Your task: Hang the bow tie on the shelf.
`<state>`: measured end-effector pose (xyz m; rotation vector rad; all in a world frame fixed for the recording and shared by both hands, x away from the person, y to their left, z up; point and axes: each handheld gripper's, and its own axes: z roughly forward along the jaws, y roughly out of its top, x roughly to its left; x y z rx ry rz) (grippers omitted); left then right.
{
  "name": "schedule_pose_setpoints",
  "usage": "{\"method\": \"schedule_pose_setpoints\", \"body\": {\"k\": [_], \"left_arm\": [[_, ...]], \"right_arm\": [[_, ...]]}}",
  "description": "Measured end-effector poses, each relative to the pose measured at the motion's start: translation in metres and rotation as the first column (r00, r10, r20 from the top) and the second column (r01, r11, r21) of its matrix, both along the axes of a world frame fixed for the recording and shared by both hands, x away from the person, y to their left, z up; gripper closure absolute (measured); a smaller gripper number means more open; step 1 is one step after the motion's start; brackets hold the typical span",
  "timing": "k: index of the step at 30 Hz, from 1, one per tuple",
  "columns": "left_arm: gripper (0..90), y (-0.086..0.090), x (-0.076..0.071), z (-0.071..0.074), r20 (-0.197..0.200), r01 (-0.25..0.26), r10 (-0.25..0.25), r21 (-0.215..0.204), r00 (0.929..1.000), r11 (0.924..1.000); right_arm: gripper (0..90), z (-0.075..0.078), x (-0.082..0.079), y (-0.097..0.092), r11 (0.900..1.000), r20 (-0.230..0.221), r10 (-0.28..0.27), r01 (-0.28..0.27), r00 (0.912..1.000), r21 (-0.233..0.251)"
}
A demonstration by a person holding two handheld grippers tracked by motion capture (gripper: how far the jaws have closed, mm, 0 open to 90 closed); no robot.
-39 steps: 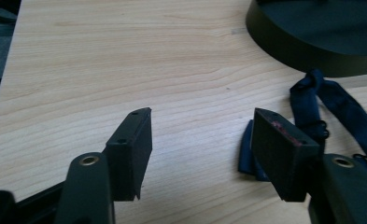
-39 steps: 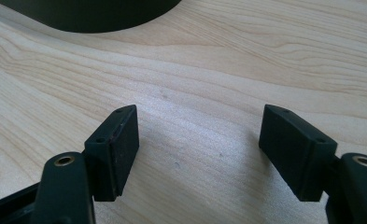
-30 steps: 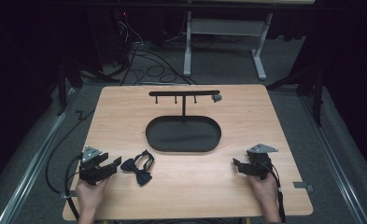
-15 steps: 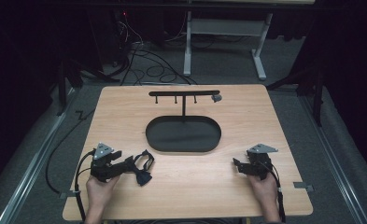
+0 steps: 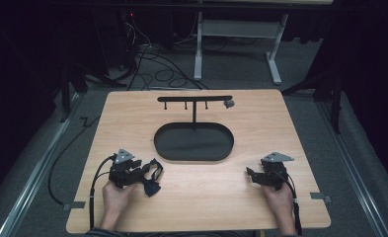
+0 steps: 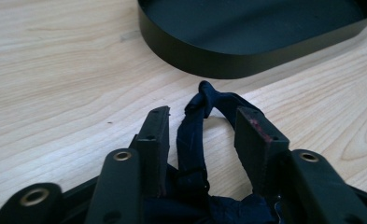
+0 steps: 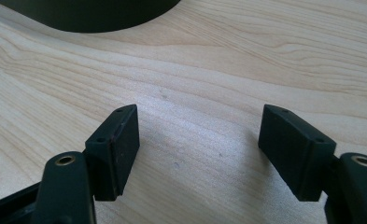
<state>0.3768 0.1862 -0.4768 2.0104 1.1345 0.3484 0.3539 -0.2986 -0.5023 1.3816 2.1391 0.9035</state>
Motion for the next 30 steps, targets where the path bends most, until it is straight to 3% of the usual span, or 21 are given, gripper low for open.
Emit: {"method": "schedule_pose_setpoints", "body": {"k": [5, 14, 23, 30], "left_arm": [[62.1, -0.001, 0.006, -0.006, -0.028, 0.011, -0.012, -0.011, 0.9995, 0.9999], [72.9, 0.001, 0.011, -0.011, -0.049, 0.002, -0.001, 0.020, 0.9988, 0.9998], [86.3, 0.000, 0.011, -0.011, -0.042, 0.007, -0.006, 0.030, 0.9991, 0.9995], [87.8, 0.001, 0.004, 0.000, -0.011, 0.019, -0.018, 0.038, 0.9998, 0.9991]], "right_arm": [[30.4, 0.000, 0.000, 0.000, 1.0000, 0.000, 0.000, 0.000, 1.0000, 0.000], [30.4, 0.000, 0.000, 0.000, 1.0000, -0.001, 0.000, 0.000, 1.0000, 0.002], [30.3, 0.000, 0.000, 0.000, 1.0000, -0.003, -0.002, 0.002, 1.0000, 0.005], [30.3, 0.000, 0.000, 0.000, 1.0000, -0.003, -0.002, 0.002, 1.0000, 0.006]]}}
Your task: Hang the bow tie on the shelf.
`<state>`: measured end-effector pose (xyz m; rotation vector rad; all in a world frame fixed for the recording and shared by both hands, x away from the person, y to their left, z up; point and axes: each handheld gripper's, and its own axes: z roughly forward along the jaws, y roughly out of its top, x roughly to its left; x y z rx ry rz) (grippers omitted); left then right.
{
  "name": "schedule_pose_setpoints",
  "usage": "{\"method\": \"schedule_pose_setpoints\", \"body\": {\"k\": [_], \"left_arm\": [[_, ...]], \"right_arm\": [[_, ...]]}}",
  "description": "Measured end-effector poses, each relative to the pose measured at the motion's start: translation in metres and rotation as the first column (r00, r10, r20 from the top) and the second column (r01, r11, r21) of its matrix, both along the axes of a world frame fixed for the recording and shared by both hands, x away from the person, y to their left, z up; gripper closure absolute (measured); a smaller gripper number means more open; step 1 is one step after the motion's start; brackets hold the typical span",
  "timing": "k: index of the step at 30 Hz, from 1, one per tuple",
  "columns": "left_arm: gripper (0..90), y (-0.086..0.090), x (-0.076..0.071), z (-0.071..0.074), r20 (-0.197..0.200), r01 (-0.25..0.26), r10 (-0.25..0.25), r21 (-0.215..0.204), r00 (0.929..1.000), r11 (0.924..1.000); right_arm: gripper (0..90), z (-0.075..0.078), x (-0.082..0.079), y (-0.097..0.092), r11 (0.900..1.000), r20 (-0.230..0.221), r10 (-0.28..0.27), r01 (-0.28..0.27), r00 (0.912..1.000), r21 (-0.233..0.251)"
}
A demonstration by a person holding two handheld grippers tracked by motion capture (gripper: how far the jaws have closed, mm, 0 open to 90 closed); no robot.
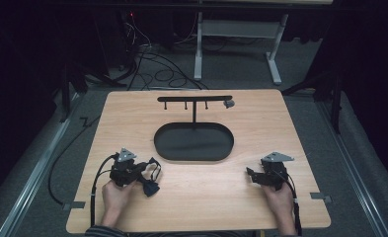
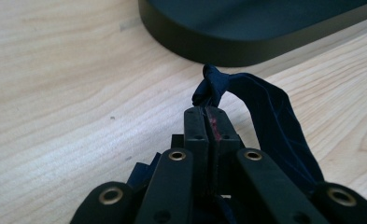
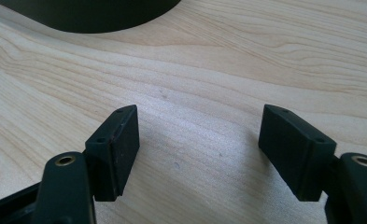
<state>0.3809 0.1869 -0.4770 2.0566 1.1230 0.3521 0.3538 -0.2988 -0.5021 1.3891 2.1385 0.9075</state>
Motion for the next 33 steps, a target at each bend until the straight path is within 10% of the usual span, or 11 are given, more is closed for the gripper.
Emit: {"method": "schedule_pose_setpoints", "body": {"k": [33], "left_arm": [[88.1, -0.002, 0.002, 0.055, 0.107, 0.105, -0.094, -0.106, 0.9898, 0.9889]], "right_arm": [[30.3, 0.000, 0.000, 0.000, 1.0000, 0.003, 0.001, -0.001, 1.0000, -0.005]]}}
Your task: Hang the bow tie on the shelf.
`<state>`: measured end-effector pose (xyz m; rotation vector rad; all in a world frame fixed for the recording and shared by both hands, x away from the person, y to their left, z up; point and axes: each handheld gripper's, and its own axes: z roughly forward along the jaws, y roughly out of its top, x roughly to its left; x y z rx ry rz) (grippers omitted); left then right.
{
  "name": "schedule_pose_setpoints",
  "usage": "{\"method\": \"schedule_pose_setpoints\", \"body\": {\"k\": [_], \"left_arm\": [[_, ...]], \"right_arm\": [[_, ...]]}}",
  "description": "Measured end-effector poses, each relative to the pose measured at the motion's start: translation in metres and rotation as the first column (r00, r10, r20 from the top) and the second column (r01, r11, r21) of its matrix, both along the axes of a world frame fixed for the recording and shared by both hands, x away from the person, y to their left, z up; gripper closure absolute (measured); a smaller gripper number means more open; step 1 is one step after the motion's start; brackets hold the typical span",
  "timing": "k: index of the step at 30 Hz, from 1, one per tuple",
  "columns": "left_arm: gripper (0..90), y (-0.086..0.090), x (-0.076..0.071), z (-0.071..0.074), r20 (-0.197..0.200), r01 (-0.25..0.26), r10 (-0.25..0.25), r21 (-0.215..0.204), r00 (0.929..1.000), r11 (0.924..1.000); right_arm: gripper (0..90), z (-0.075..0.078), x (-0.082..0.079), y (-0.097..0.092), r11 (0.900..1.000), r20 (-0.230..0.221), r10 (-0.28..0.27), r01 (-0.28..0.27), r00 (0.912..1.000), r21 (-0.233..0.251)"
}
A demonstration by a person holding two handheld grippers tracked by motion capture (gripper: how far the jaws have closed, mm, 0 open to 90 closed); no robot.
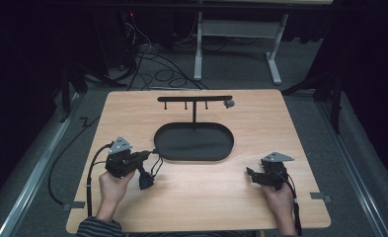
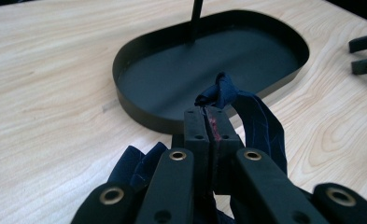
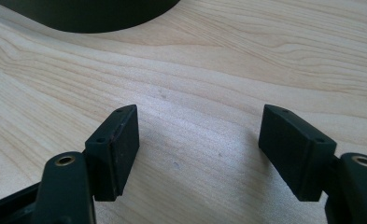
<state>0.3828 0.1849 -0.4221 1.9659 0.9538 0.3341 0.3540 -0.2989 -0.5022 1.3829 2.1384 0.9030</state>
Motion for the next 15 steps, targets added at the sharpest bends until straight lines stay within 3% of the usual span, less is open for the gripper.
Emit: {"method": "schedule_pose_setpoints", "body": {"k": [15], "left_arm": [[88.3, 0.002, 0.020, 0.034, 0.032, -0.018, 0.019, -0.022, 0.9993, 0.9996]], "right_arm": [[30.0, 0.000, 0.000, -0.001, 1.0000, -0.005, 0.001, -0.001, 1.0000, 0.007]]}}
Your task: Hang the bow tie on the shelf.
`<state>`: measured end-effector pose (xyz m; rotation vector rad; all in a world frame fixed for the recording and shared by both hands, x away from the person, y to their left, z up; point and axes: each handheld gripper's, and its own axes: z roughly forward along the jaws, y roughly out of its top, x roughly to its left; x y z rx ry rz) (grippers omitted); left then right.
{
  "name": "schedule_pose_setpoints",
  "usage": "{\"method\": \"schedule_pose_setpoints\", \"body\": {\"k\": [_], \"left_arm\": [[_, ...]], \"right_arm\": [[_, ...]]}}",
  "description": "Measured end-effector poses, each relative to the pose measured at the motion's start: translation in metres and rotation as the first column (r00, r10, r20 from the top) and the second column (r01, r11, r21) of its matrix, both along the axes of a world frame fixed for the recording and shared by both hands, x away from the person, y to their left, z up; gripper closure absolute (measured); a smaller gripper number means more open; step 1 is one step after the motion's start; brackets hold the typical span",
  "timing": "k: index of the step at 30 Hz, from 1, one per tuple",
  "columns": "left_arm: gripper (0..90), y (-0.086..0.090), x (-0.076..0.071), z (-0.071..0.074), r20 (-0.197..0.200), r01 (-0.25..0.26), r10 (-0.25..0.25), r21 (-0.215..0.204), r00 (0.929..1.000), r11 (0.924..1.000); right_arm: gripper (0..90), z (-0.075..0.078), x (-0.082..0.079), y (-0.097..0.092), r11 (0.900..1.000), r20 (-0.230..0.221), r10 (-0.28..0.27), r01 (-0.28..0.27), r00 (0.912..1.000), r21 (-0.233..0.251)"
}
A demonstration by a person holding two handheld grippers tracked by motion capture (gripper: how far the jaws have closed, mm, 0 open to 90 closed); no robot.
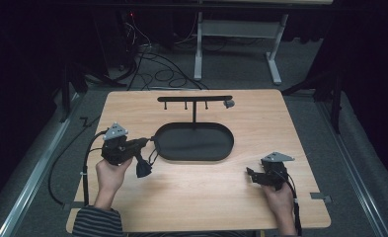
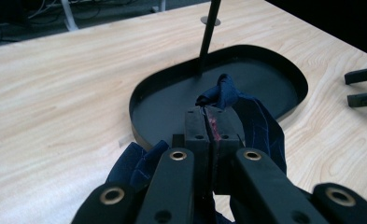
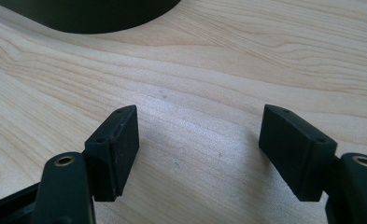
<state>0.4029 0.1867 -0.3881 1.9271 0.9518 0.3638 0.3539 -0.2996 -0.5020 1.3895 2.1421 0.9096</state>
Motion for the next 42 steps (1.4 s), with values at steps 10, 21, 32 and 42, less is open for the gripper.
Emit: {"method": "schedule_pose_setpoints", "body": {"k": [10, 21, 32, 42], "left_arm": [[88.3, -0.011, 0.017, 0.017, 0.014, 0.005, -0.006, 0.011, 0.9999, 0.9999], [88.4, -0.024, 0.038, 0.039, 0.042, -0.013, 0.012, 0.022, 0.9991, 0.9997], [88.3, -0.041, 0.052, 0.054, 0.077, -0.027, 0.025, 0.027, 0.9967, 0.9993], [88.3, -0.050, 0.065, 0.058, 0.091, -0.062, 0.059, 0.034, 0.9941, 0.9975]], "right_arm": [[29.9, 0.000, 0.000, -0.001, 1.0000, 0.000, 0.001, -0.001, 1.0000, 0.005], [29.8, 0.000, 0.000, -0.001, 0.9999, -0.002, 0.000, 0.000, 1.0000, 0.011], [29.7, 0.000, 0.000, -0.001, 0.9999, -0.003, -0.001, 0.001, 1.0000, 0.015], [29.7, 0.000, 0.001, -0.002, 0.9998, -0.001, 0.004, -0.004, 1.0000, 0.018]]}}
